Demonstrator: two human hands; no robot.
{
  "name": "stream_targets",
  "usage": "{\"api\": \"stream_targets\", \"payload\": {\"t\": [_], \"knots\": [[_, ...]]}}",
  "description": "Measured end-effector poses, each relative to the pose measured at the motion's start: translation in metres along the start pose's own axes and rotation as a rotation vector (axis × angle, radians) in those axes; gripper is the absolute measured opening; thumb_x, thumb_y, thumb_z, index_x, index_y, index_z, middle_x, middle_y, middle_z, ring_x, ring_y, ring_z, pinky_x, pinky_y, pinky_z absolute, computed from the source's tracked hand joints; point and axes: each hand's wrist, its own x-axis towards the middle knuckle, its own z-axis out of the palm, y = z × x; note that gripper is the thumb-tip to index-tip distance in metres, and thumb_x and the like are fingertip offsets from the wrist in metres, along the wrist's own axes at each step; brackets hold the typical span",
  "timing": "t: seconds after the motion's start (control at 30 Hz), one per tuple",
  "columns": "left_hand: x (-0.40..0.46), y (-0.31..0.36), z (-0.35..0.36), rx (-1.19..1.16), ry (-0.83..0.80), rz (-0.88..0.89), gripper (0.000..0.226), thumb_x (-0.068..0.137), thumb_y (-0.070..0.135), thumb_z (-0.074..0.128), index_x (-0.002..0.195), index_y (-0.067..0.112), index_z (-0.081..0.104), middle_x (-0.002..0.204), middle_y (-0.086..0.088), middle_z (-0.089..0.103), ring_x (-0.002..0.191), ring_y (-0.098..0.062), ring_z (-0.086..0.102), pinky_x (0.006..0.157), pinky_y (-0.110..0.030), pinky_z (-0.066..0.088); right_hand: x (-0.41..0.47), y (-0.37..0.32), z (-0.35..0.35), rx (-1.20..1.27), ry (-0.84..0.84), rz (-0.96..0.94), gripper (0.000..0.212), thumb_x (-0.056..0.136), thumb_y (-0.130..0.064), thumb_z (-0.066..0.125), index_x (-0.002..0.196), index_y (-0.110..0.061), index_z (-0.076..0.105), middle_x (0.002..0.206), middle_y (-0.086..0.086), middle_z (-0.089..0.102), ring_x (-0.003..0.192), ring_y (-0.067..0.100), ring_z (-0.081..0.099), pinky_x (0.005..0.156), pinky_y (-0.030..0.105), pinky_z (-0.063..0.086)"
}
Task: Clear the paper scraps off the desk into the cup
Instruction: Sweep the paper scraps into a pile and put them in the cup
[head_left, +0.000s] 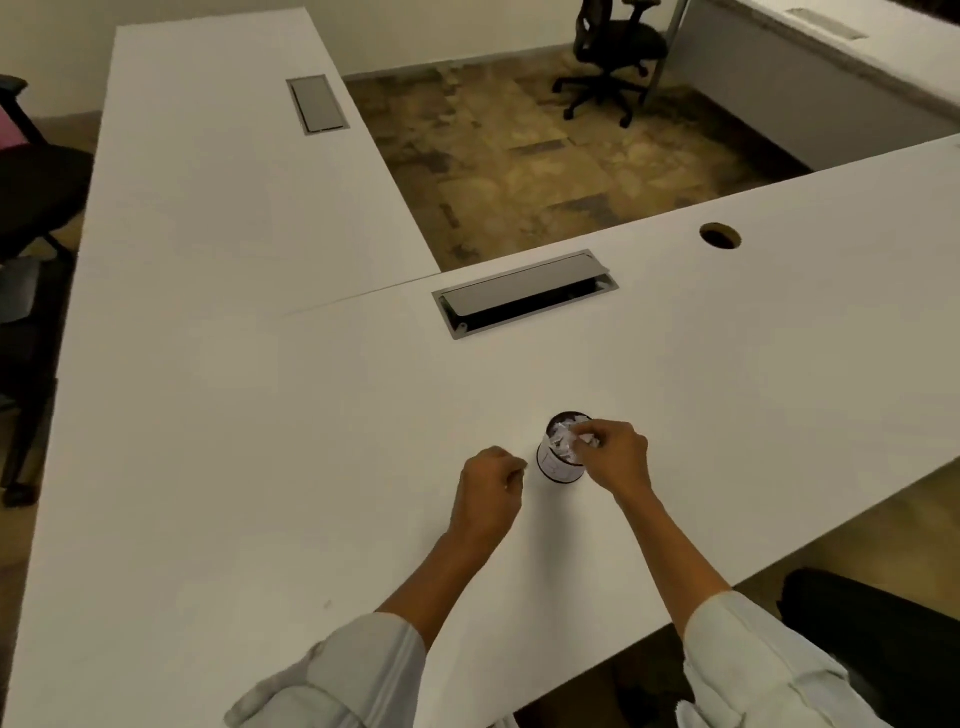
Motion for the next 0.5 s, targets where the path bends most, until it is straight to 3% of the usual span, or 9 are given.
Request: {"api": "stream_targets", "payload": {"t": [0.17,0.27,0.33,0.4,0.5], "knots": [[0.052,0.033,0.035,-0.088,-0.04,-0.005,0.015,0.083,0.0,0.061,0.092,0.001,0.074,0.087,-0.018,0.072,0.077,-0.025,0.066,0.073,-0.038,0.056,0.024,-0.002,-0.014,-0.037,-0.066,-0.027,0.025,0.084,-0.016,0.067,0.108,-0.009,0.072,0.108,0.009,0.073,0.101,0.024,0.067,0.088,0.027,0.051],[0.065,0.036,0.049,-0.155,-0.072,-0.038,0.018,0.077,0.001,0.067,0.093,0.005,0.073,0.088,-0.014,0.074,0.072,-0.013,0.062,0.069,-0.028,0.057,0.034,0.002,-0.024,0.049,-0.073,0.023,0.028,0.088,-0.012,0.059,0.114,-0.01,0.068,0.113,0.012,0.071,0.103,0.025,0.067,0.093,0.038,0.055],[0.069,0.034,0.055,-0.206,-0.113,-0.069,0.033,0.075,0.005,0.07,0.108,0.009,0.069,0.102,-0.011,0.073,0.082,-0.012,0.065,0.075,-0.022,0.054,0.041,0.006,-0.03,0.102,-0.092,0.046,0.028,0.089,-0.01,0.056,0.115,-0.01,0.067,0.114,0.014,0.07,0.102,0.027,0.068,0.09,0.044,0.057],[0.071,0.029,0.059,-0.195,-0.177,-0.112,0.053,0.078,0.0,0.066,0.128,0.011,0.057,0.12,-0.012,0.066,0.102,-0.02,0.066,0.086,-0.027,0.055,0.045,0.01,-0.037,0.148,-0.094,0.061,0.026,0.089,-0.008,0.056,0.112,-0.01,0.068,0.111,0.014,0.07,0.101,0.027,0.068,0.088,0.046,0.058],[0.068,0.021,0.055,-0.235,-0.182,-0.111,0.062,0.079,-0.003,0.062,0.136,0.015,0.046,0.124,-0.011,0.06,0.106,-0.022,0.065,0.081,-0.025,0.058,0.046,0.017,-0.046,0.212,-0.059,0.083,0.022,0.086,-0.005,0.06,0.104,-0.014,0.07,0.104,0.007,0.072,0.097,0.022,0.069,0.087,0.047,0.058]]}}
